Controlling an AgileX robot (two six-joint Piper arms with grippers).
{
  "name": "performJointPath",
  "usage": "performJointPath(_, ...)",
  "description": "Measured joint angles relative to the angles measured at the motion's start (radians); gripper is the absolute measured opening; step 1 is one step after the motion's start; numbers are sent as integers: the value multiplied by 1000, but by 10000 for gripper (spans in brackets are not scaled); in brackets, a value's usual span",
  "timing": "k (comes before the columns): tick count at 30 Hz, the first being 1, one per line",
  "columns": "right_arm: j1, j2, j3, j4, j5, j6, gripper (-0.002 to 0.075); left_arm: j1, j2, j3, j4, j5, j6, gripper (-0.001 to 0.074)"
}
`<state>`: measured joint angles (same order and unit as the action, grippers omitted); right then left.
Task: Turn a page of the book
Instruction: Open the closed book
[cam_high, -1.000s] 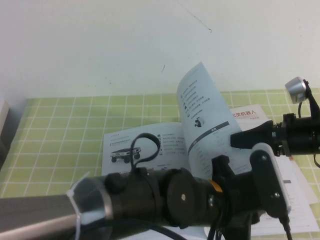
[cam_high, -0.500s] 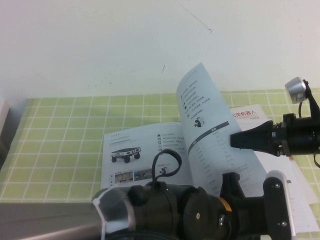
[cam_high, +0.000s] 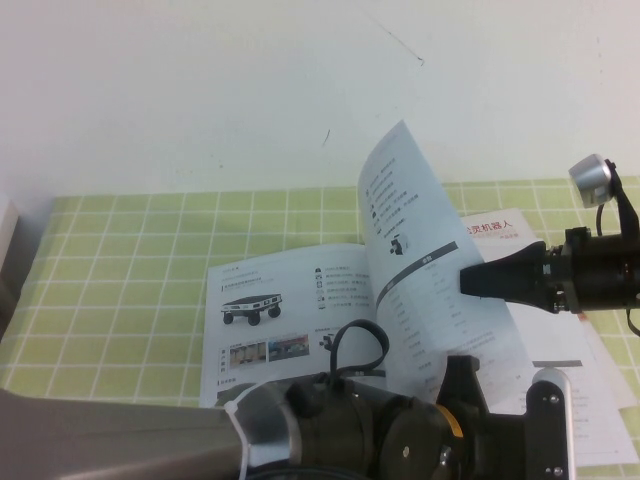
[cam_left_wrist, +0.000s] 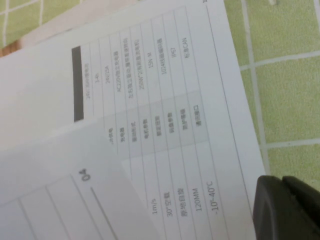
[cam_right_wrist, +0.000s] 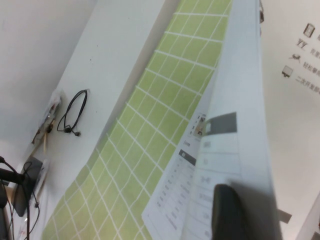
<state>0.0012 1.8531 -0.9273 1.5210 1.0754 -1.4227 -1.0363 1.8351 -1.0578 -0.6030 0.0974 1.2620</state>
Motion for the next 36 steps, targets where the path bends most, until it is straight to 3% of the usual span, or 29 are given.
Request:
performJointPath(15,0,0,0,0,41,-24,461,0,1,0,8,-17,-41,-4)
performJointPath(23,-2,0,0,0,41,-26,464,0,1,0,8,-18,-48,-4)
performJointPath(36,-104,0,0,-7,73,-26,464,0,1,0,8,-43,-55,-4)
